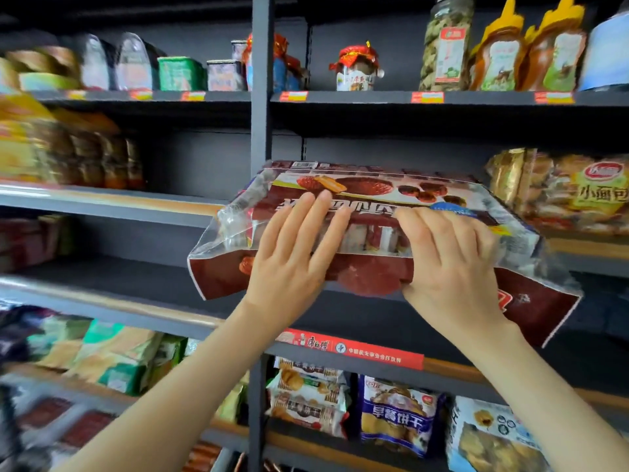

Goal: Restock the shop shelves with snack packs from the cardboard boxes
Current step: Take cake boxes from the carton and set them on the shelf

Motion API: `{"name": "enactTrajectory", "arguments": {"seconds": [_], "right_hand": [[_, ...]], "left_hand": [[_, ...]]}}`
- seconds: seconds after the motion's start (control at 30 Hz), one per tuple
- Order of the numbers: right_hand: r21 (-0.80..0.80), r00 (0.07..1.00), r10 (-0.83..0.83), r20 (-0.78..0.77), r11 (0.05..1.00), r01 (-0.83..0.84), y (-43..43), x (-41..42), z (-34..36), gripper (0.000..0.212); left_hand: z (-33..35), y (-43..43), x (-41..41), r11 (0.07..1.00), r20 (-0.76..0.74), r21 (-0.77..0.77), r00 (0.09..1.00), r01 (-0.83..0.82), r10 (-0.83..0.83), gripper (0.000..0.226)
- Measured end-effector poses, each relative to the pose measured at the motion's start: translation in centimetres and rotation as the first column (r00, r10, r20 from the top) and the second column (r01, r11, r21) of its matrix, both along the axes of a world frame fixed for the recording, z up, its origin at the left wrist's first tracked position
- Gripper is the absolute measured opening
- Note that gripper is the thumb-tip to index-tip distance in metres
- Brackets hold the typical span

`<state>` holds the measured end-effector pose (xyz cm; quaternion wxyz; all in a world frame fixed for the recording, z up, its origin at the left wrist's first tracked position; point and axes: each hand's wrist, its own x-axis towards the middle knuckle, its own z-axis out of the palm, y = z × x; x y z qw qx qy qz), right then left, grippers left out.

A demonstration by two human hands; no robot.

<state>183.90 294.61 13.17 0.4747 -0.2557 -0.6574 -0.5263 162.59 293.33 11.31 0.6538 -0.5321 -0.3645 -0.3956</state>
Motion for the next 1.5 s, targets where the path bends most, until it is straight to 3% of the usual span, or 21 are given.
{"name": "enactTrajectory", "arguments": {"seconds": [0.27, 0.37, 0.5, 0.6, 0.7, 0.87, 1.0, 1.23, 1.5], "right_hand": [[0.062, 0.977, 0.214, -0.01, 0.975, -0.213, -3.5, -9.4, -1.1, 0.068], [0.049, 0.959, 0.284, -0.003, 0.958, -0.283, -4.3, -13.9, -1.0, 0.07], [0.003, 0.934, 0.357, 0.027, 0.934, -0.357, -4.9, -20.3, -0.4, 0.082], [-0.07, 0.919, 0.394, 0.028, 0.918, -0.391, -4.7, -25.2, -0.1, 0.093], [-0.127, 0.925, 0.381, -0.009, 0.917, -0.379, -4.0, -29.7, 0.7, 0.1], [-0.189, 0.938, 0.326, -0.12, 0.92, -0.344, -2.5, -36.4, 2.7, 0.094], [-0.175, 0.956, 0.272, -0.107, 0.942, -0.288, -0.7, -39.2, 3.9, 0.092], [-0.036, 0.976, 0.217, -0.03, 0.975, -0.218, 3.8, -41.8, 6.1, 0.091], [-0.075, 0.974, 0.225, -0.004, 0.972, -0.224, 7.2, -46.7, 7.1, 0.1]], "left_hand": [[-1.0, -8.5, -8.5, 0.971, -0.004, 0.04, 0.972, -0.236, 0.236, 0.089], [-1.0, -11.0, -12.4, 0.952, -0.016, 0.065, 0.954, -0.299, 0.3, 0.079], [-0.7, -13.0, -18.4, 0.93, -0.026, 0.033, 0.929, -0.367, 0.368, 0.074], [-0.4, -14.0, -23.9, 0.922, -0.13, -0.001, 0.915, -0.386, 0.383, 0.078], [-0.7, -14.8, -30.0, 0.889, -0.182, -0.012, 0.875, -0.458, 0.448, 0.077], [-0.3, -15.3, -39.1, 0.854, -0.03, -0.215, 0.878, -0.473, 0.478, 0.077], [0.7, -13.3, -42.2, 0.827, 0.029, -0.359, 0.881, -0.432, 0.473, 0.087], [1.6, -8.2, -44.7, 0.798, 0.07, -0.433, 0.867, -0.42, 0.494, 0.091], [2.0, -4.5, -49.2, 0.797, 0.114, -0.43, 0.851, -0.424, 0.514, 0.087]]}}
